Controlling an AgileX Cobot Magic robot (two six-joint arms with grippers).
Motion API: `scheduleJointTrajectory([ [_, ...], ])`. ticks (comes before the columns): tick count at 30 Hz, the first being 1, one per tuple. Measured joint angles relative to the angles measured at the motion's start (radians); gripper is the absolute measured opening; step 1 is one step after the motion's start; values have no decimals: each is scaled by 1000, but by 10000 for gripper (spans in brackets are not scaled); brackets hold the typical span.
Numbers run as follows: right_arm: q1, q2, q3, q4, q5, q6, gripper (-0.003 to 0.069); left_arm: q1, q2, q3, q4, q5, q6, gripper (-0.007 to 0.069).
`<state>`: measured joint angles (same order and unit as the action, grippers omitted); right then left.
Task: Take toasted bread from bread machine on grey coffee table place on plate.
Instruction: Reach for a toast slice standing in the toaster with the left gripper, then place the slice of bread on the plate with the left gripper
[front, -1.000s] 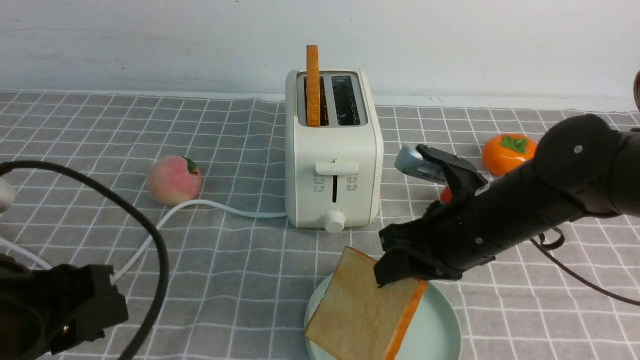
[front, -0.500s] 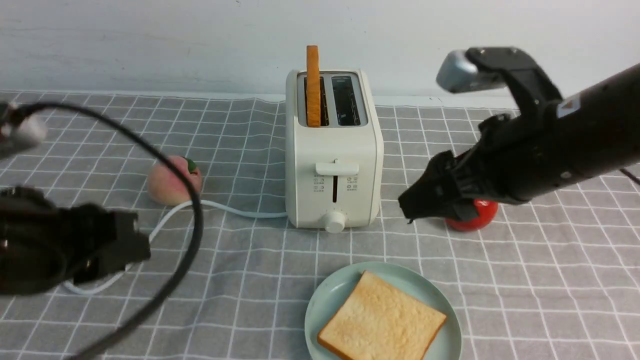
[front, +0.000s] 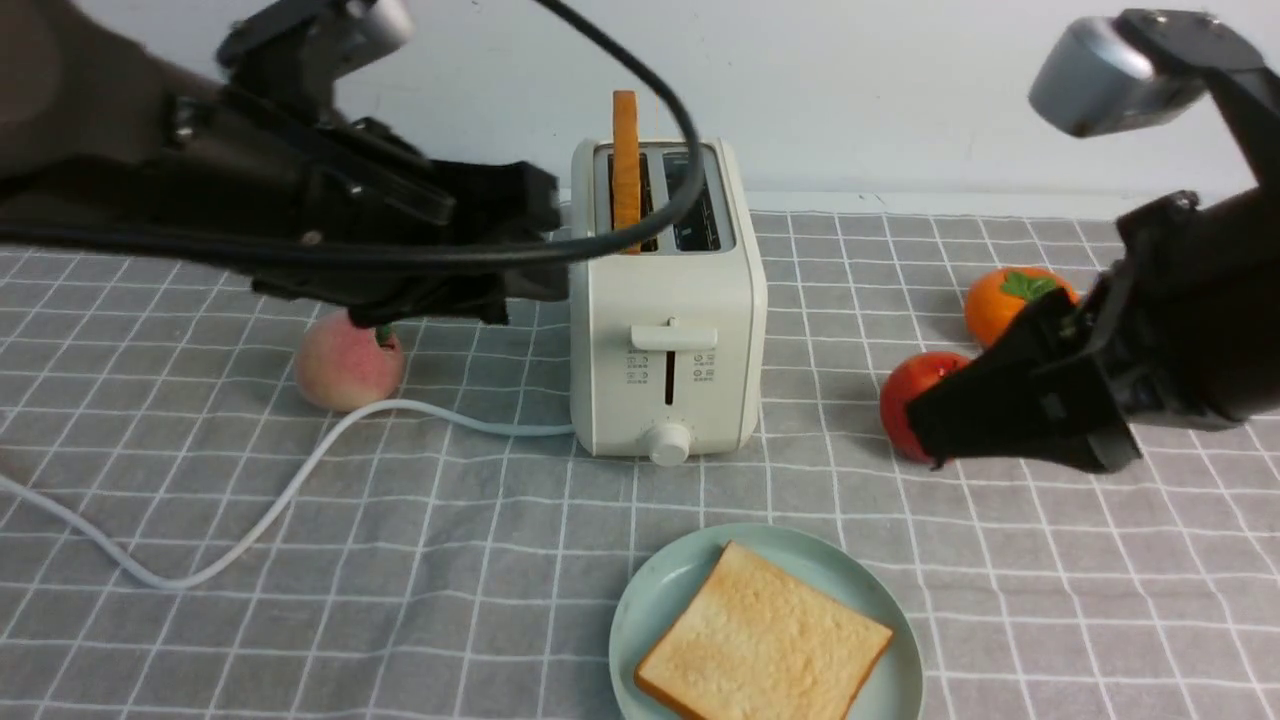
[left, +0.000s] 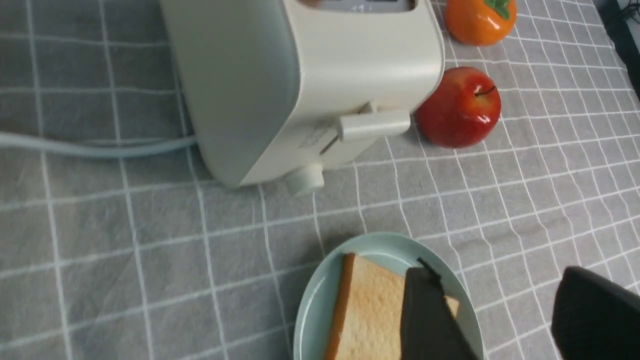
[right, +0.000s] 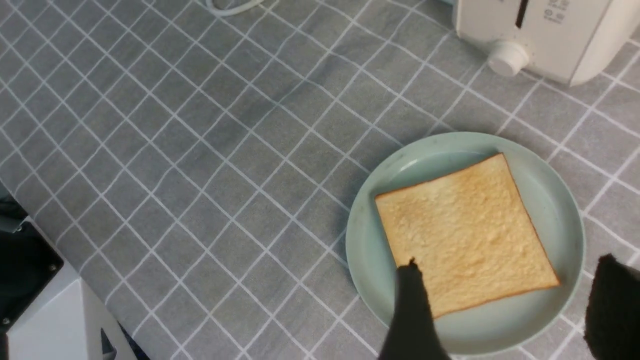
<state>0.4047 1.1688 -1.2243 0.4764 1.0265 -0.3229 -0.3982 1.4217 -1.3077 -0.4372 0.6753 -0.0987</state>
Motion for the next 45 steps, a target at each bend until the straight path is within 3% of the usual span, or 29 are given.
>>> scheduleJointTrajectory([
  [6,0,-66,55,-78,1,47,449,-44,189,-237,152,27,-55,472],
  [10,0,-82,66,-89,15,52,449,-65,392,-503,352,88,-249,552],
  [13,0,-84,69,-89,17,52,449,-65,499,-636,425,111,-337,565],
  [18,0,-90,69,-92,41,53,449,-60,655,-762,455,92,-376,565],
  [21,0,-90,69,-92,51,53,445,-49,702,-767,424,63,-375,526],
  [24,0,-90,69,-92,54,53,445,-44,709,-768,396,47,-352,433],
  [25,0,-90,69,-93,54,53,445,-41,706,-770,385,49,-329,345],
  [26,0,-90,69,-93,54,53,445,-41,704,-770,383,49,-325,330],
  [28,0,-90,69,-95,54,53,445,-41,677,-770,381,60,-292,105],
  [29,0,-90,69,-95,54,53,445,-41,667,-770,382,67,-288,80],
  [39,0,-90,70,-99,-13,-26,444,-36,386,-777,460,261,-234,93],
  [45,0,-87,70,-92,-293,-38,444,-36,170,-775,444,520,-105,93],
])
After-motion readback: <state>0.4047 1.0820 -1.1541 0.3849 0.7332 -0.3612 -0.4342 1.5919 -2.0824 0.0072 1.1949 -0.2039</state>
